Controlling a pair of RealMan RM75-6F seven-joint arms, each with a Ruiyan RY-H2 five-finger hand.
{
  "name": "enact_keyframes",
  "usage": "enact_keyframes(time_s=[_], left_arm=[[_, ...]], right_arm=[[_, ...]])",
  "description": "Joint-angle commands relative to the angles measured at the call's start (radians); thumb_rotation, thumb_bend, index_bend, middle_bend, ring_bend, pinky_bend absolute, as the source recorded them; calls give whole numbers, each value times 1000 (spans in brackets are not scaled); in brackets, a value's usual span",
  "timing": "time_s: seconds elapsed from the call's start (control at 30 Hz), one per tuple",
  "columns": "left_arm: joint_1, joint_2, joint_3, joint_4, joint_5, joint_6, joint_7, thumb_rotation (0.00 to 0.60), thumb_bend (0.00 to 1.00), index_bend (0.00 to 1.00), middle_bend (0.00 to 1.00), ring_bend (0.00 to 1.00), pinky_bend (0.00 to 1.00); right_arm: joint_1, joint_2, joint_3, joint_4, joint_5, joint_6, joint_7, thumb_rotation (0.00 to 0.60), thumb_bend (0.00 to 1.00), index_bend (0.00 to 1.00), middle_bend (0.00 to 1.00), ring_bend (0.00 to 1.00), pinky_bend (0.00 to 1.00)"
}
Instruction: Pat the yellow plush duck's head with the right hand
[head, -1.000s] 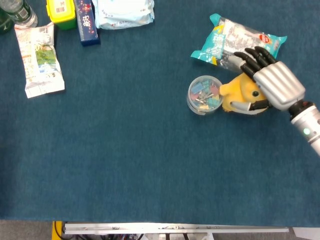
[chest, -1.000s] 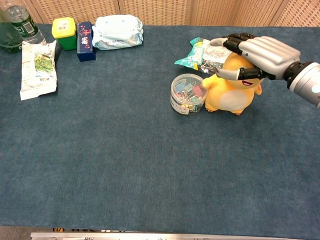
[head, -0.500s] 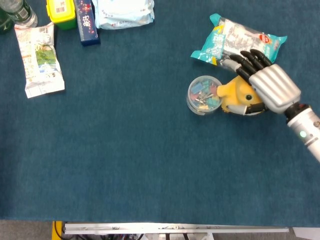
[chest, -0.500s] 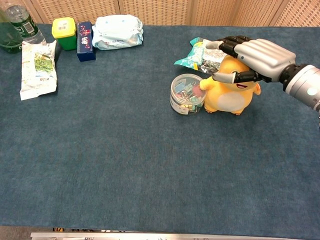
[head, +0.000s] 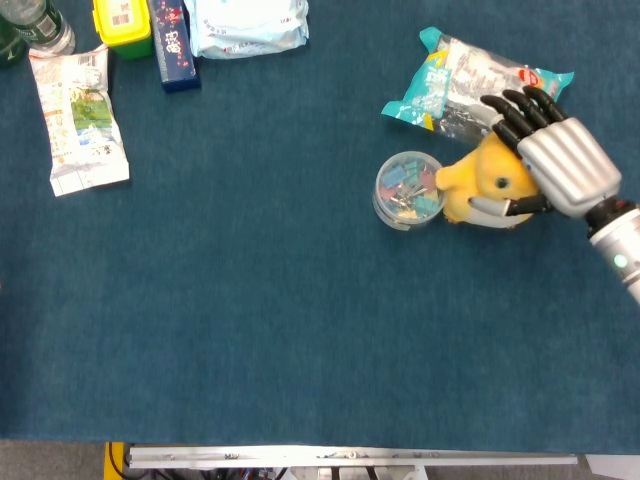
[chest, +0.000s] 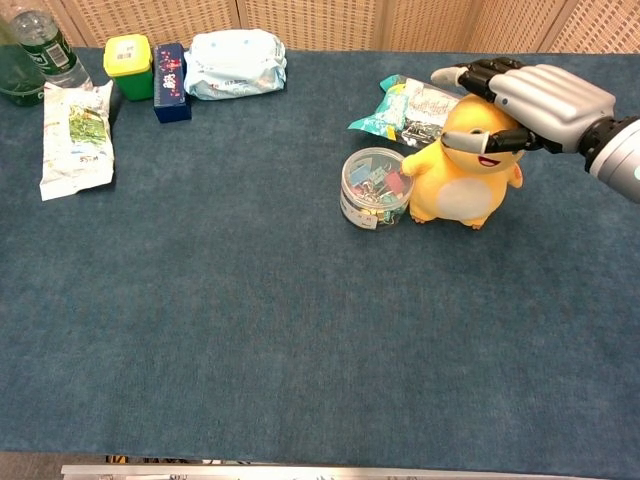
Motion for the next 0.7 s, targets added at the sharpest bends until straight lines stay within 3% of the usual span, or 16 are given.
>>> enact_keyframes(time_s=[0.03, 0.33, 0.7], left_arm=[[2, 2, -2, -2, 0, 5, -3, 600, 117, 126, 83, 94, 45], [-3, 7, -2, -7, 9, 3, -7, 600, 117, 126, 83, 95, 45], [-13, 12, -5, -16, 20, -1, -4, 600, 117, 126, 83, 94, 45]], right_arm=[[0, -2, 7, -2, -21, 24, 15, 19, 0, 75, 83, 0, 0], [-77, 111, -1, -126, -87, 175, 10, 127, 0, 65, 83, 0, 0], [-249, 269, -67, -215, -91, 343, -70, 427, 0, 39, 83, 0, 0]])
